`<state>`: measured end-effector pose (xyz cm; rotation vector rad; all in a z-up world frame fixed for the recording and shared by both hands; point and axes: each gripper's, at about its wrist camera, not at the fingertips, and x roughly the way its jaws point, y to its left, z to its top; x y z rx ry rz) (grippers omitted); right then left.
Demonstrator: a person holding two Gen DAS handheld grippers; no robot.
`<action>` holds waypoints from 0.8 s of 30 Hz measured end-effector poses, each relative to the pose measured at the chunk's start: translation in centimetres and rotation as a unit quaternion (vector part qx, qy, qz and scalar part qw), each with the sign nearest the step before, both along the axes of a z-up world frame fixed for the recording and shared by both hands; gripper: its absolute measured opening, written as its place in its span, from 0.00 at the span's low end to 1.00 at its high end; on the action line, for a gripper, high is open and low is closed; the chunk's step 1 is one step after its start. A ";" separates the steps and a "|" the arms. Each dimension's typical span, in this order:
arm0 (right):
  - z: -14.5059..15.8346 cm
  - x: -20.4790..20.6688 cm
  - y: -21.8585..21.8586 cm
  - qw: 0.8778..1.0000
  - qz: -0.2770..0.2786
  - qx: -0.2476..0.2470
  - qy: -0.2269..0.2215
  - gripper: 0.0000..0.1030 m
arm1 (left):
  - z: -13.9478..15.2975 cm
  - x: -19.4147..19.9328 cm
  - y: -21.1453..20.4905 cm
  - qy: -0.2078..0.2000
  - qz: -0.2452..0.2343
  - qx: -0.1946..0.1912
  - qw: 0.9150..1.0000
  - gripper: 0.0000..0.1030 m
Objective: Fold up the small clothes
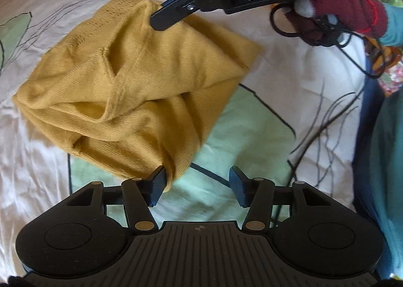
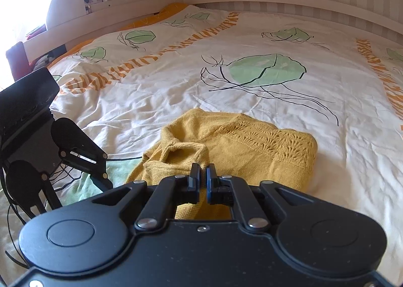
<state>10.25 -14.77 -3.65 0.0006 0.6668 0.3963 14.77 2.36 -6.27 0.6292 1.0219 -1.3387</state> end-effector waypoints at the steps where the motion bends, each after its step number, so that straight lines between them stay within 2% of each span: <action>1: 0.0 0.0 0.0 1.000 0.000 0.001 0.002 0.10 | 0.0 0.0 0.3 0.008 -0.001 -0.001 1.000 0.50; 3: -0.1 0.1 -0.1 1.000 0.000 0.007 0.006 0.10 | 0.0 0.1 1.3 0.021 0.000 -0.006 1.000 0.50; 6: -0.3 0.2 0.0 1.000 0.002 0.009 0.010 0.10 | -0.2 0.7 2.8 0.080 0.004 -0.005 0.997 0.50; 9: -0.2 0.2 0.1 1.000 0.006 0.011 0.011 0.10 | -0.4 0.2 4.1 0.097 0.005 0.007 0.995 0.50; 11: -0.1 0.1 0.2 1.000 0.011 0.016 0.012 0.10 | -0.2 0.4 5.3 0.111 0.036 -0.012 0.993 0.50; 14: 0.3 -0.1 0.6 0.999 0.022 0.032 0.015 0.10 | 0.2 1.5 7.3 0.136 0.103 -0.060 0.984 0.50; 17: 0.7 -0.5 1.7 0.997 0.043 0.056 0.023 0.10 | 0.5 2.8 9.4 0.152 0.176 -0.111 0.966 0.51; 19: 0.5 -0.9 3.2 0.995 0.067 0.069 0.033 0.11 | 1.0 3.7 10.5 0.155 0.227 -0.150 0.950 0.51; 21: -0.1 -1.3 5.0 0.993 0.093 0.066 0.042 0.12 | 1.5 4.6 11.9 0.147 0.291 -0.183 0.927 0.52; 24: -1.5 -1.8 7.5 0.988 0.126 0.063 0.064 0.17 | 1.8 5.7 12.7 0.145 0.376 -0.206 0.892 0.52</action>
